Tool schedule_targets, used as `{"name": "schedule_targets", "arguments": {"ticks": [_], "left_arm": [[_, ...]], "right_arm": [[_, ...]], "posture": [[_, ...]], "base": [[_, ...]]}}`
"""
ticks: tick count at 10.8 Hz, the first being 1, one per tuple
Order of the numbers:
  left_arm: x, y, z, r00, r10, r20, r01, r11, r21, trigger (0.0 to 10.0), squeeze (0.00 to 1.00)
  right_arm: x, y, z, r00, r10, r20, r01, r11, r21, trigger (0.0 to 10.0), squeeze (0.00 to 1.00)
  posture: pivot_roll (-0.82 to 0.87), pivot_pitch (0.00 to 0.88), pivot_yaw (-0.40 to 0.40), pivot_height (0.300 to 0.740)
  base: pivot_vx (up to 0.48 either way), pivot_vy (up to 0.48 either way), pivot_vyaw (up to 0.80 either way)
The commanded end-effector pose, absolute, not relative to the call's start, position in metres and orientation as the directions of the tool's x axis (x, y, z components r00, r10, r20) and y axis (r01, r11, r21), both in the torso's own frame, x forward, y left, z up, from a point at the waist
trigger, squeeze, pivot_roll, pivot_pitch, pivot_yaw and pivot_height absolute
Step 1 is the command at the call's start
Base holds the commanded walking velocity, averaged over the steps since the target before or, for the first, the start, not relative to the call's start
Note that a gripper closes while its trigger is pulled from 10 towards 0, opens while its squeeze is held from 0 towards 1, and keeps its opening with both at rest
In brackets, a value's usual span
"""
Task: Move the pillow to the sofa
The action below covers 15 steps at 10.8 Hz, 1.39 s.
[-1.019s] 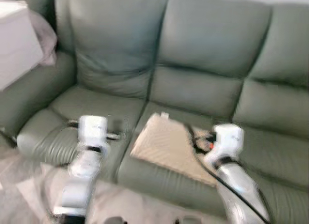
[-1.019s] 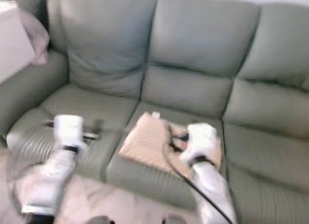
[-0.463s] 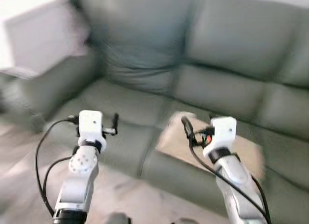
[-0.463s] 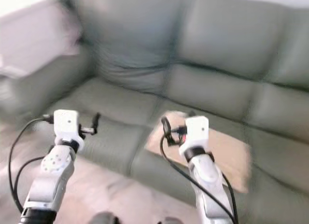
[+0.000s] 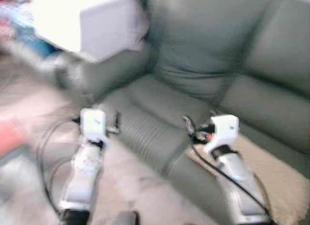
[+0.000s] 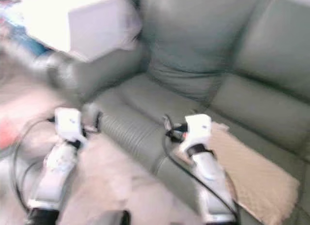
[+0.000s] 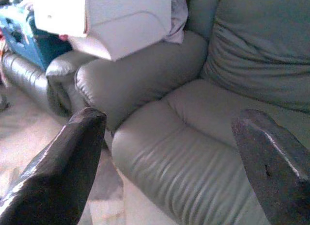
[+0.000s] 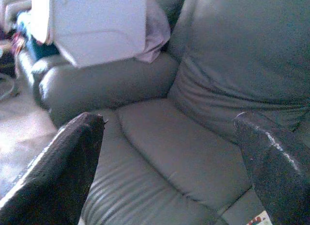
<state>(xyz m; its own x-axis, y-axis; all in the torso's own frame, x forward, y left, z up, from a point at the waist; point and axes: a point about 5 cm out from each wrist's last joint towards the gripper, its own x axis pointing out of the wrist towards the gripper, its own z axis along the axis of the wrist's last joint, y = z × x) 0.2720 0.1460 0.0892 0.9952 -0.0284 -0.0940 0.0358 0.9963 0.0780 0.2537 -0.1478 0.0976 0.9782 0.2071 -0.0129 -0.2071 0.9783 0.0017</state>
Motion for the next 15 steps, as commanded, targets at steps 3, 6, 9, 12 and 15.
{"name": "schedule_targets", "arguments": {"ticks": [3, 6, 9, 12, 15], "left_arm": [[0.273, 0.15, 0.089, 0.995, -0.018, -0.093, 0.026, 0.996, 0.09, 10.0, 0.0], [0.274, 0.147, 0.087, 0.992, -0.061, -0.11, 0.067, 0.996, 0.054, 10.0, 0.0], [0.267, 0.156, 0.085, 0.993, -0.054, -0.108, 0.064, 0.994, 0.091, 10.0, 0.0], [0.247, 0.155, 0.089, 0.994, -0.071, -0.088, 0.079, 0.992, 0.096, 10.0, 0.0], [0.227, 0.179, 0.078, 0.985, -0.079, -0.153, 0.109, 0.974, 0.199, 10.0, 0.0]], "right_arm": [[0.256, -0.148, 0.1, 0.978, 0.209, 0.0, -0.209, 0.978, 0.006, 10.0, 0.0], [0.256, -0.148, 0.098, 0.978, 0.207, -0.004, -0.207, 0.978, 0.009, 10.0, 0.0], [0.254, -0.154, 0.096, 0.984, 0.176, -0.012, -0.176, 0.984, 0.011, 10.0, 0.0], [0.244, -0.173, 0.095, 0.996, 0.085, -0.005, -0.085, 0.996, -0.01, 10.0, 0.0], [0.233, -0.199, 0.066, 0.993, -0.015, -0.116, 0.007, 0.998, -0.063, 10.0, 0.0]], "posture": [[-0.03, 0.0, -0.02, 0.74], [-0.03, 0.0, -0.02, 0.74], [-0.03, 0.0, -0.02, 0.74], [-0.01, 0.0, -0.022, 0.74], [0.05, 0.0, -0.038, 0.74]], "base": [[0.0, 0.0, 0.78], [0.0, 0.0, 0.78], [0.0, 0.0, 0.71], [0.0, 0.0, 0.0], [0.0, 0.0, 0.0]]}}
